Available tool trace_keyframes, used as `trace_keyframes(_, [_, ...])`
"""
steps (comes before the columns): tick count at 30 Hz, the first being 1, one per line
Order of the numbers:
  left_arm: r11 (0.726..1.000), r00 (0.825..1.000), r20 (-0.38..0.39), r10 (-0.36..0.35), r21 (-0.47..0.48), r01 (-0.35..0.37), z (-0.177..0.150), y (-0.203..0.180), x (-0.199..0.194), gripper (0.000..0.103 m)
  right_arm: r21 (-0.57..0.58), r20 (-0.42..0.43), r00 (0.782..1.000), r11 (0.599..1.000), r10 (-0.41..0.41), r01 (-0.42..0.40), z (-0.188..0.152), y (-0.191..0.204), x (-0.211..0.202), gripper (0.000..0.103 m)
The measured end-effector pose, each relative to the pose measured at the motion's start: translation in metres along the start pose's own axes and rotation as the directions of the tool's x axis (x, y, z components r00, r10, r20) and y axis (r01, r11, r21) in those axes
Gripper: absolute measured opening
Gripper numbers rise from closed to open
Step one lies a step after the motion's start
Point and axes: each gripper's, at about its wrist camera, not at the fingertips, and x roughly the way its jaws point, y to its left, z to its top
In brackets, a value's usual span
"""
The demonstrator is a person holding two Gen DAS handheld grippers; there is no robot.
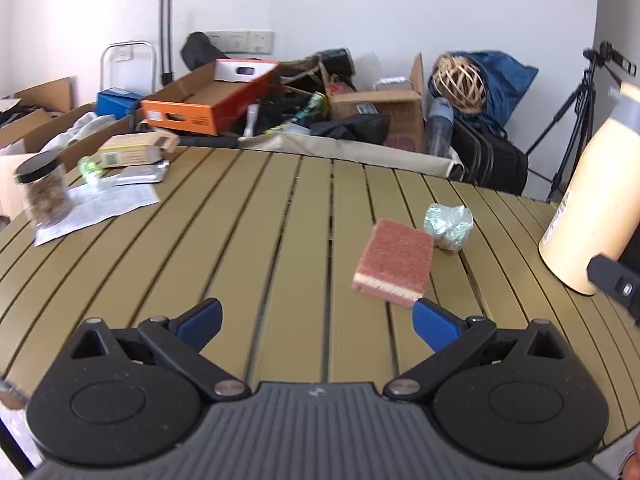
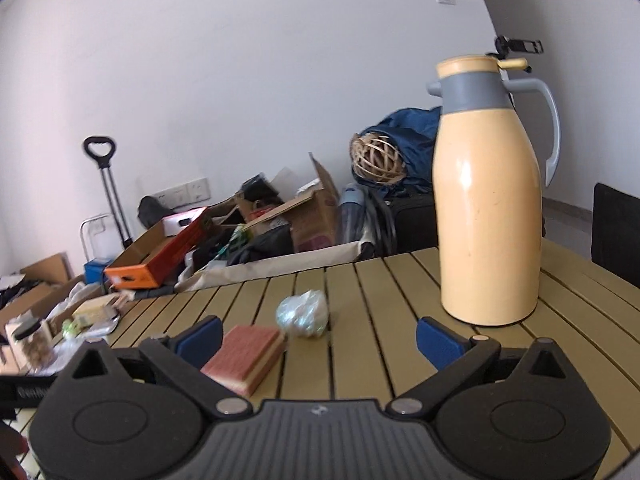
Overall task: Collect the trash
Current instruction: 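Move the open left gripper toward the pink sponge and close on it, then move the right gripper to the clear plastic bag while the left holds the sponge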
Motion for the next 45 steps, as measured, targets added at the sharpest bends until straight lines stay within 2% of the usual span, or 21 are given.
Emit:
trace_keyframes(10, [0.998, 0.999, -0.052, -0.012, 0.062, 0.015, 0.022, -0.049, 0.082, 0.103, 0.113, -0.055, 0.996, 0.991, -0.071, 0.076, 0.009, -0.047, 0.056, 0.103])
trace_keyframes(15, [0.996, 0.997, -0.078, -0.017, 0.09, 0.024, 0.028, -0.066, 0.117, 0.103, 0.175, -0.084, 0.992, 0.978, -0.096, 0.109, 0.003, -0.066, 0.072, 0.103])
trace_keyframes(21, [0.992, 0.994, -0.109, 0.003, 0.125, 0.011, 0.03, -0.079, 0.147, 0.103, 0.186, -0.112, 0.986, 0.972, -0.125, 0.144, -0.004, -0.076, 0.084, 0.103])
trace_keyframes(30, [0.992, 0.992, -0.123, -0.022, 0.122, 0.037, 0.025, -0.08, 0.159, 0.102, 0.193, -0.123, 0.983, 0.969, -0.134, 0.157, -0.007, -0.076, 0.091, 0.103])
trace_keyframes(33, [0.992, 0.99, -0.137, -0.028, 0.116, 0.044, 0.023, -0.079, 0.162, 0.087, 0.192, -0.124, 0.983, 0.969, -0.133, 0.155, -0.007, -0.074, 0.093, 0.103])
trace_keyframes(34, [0.992, 0.989, -0.142, -0.029, 0.117, 0.046, 0.022, -0.079, 0.163, 0.079, 0.192, -0.124, 0.983, 0.969, -0.133, 0.155, -0.007, -0.074, 0.093, 0.103])
trace_keyframes(40, [0.991, 0.994, -0.101, -0.04, 0.122, 0.052, 0.02, -0.077, 0.155, 0.075, 0.197, -0.127, 0.983, 0.968, -0.129, 0.153, -0.007, -0.073, 0.094, 0.103])
trace_keyframes(45, [0.994, 0.998, -0.033, -0.052, 0.098, 0.055, 0.021, -0.067, 0.128, 0.075, 0.196, -0.13, 0.985, 0.971, -0.116, 0.14, -0.008, -0.07, 0.095, 0.103])
